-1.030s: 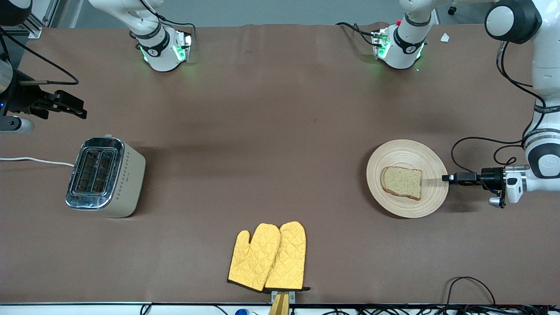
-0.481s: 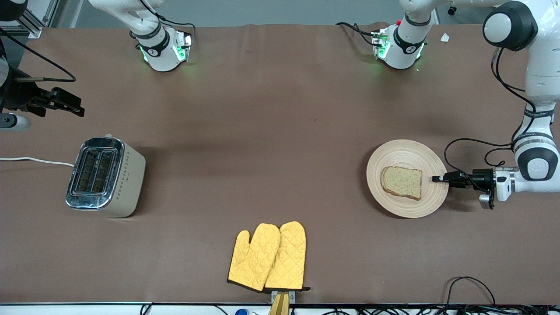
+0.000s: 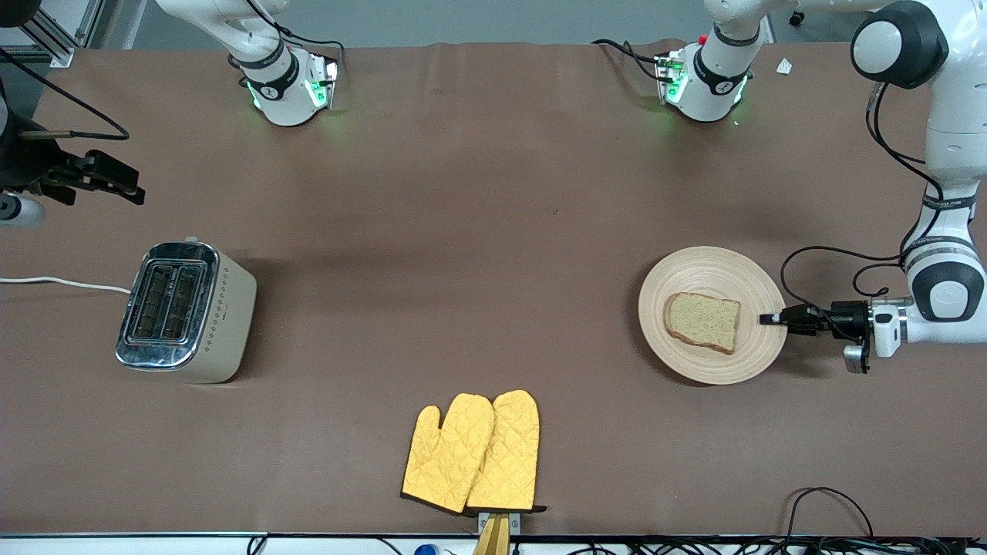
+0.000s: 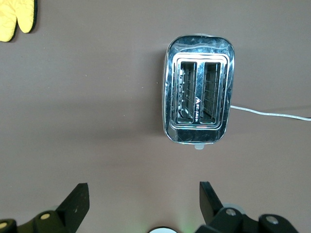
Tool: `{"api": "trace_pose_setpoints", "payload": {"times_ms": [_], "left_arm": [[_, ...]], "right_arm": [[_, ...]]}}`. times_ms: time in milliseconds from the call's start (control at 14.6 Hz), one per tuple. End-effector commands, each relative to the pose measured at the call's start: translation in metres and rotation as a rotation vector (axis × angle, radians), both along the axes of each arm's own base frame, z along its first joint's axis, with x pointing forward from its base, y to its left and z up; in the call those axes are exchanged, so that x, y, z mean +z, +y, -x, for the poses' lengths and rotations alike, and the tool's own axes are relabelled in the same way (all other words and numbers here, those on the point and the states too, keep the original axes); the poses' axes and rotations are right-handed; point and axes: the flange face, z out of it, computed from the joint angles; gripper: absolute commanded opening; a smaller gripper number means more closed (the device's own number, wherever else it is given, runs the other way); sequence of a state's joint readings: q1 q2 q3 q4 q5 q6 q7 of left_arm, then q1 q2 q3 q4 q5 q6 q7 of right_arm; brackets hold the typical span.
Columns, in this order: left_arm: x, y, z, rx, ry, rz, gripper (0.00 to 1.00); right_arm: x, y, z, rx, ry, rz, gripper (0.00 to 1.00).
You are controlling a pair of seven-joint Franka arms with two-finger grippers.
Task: Move plate and put bread in toaster
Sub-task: 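Grip the rim of the wooden plate with the left gripper, then slide the plate toward the toaster with the left gripper while the right gripper reaches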
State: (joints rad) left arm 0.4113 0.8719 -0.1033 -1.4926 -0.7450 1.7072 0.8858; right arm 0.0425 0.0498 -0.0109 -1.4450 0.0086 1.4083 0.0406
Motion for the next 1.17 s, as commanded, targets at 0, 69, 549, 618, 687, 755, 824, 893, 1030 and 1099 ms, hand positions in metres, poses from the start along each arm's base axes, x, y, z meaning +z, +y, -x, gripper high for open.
{"api": "trace_pose_setpoints", "payload": {"times_ms": [0, 69, 549, 618, 687, 755, 824, 893, 1030, 1099], "left_arm": [[0.024, -0.056, -0.018, 0.015, 0.031, 0.082, 0.0], [0.026, -0.078, -0.023, 0.028, 0.043, 0.123, 0.0], [0.039, -0.291, -0.051, 0.126, 0.027, 0.18, 0.0], [0.038, -0.324, -0.047, 0.138, 0.033, 0.173, 0.0], [0.039, -0.354, -0.043, 0.151, 0.04, 0.166, 0.0], [0.037, -0.385, -0.036, 0.171, 0.052, 0.162, 0.0], [0.037, -0.419, -0.027, 0.185, 0.058, 0.164, 0.0], [0.04, -0.451, -0.019, 0.202, 0.065, 0.171, 0.0], [0.04, -0.505, -0.001, 0.234, 0.086, 0.158, 0.0], [0.034, -0.526, 0.006, 0.239, 0.091, 0.145, 0.0]], "right_arm": [[0.006, 0.003, 0.003, -0.013, -0.002, -0.01, 1.0], [0.006, 0.003, 0.003, -0.013, -0.002, -0.01, 1.0], [-0.017, 0.012, -0.014, -0.001, -0.01, -0.03, 1.0], [-0.028, 0.014, -0.022, -0.005, -0.008, -0.047, 1.0], [-0.049, 0.018, -0.032, -0.009, 0.006, -0.063, 1.0], [-0.067, 0.021, -0.04, -0.024, 0.003, -0.078, 1.0], [-0.085, 0.016, -0.05, -0.04, -0.011, -0.086, 1.0], [-0.094, 0.015, -0.059, -0.048, -0.034, -0.086, 1.0], [-0.114, 0.022, -0.07, -0.053, -0.034, -0.084, 1.0], [-0.121, 0.03, -0.075, -0.069, -0.046, -0.082, 1.0]]}}
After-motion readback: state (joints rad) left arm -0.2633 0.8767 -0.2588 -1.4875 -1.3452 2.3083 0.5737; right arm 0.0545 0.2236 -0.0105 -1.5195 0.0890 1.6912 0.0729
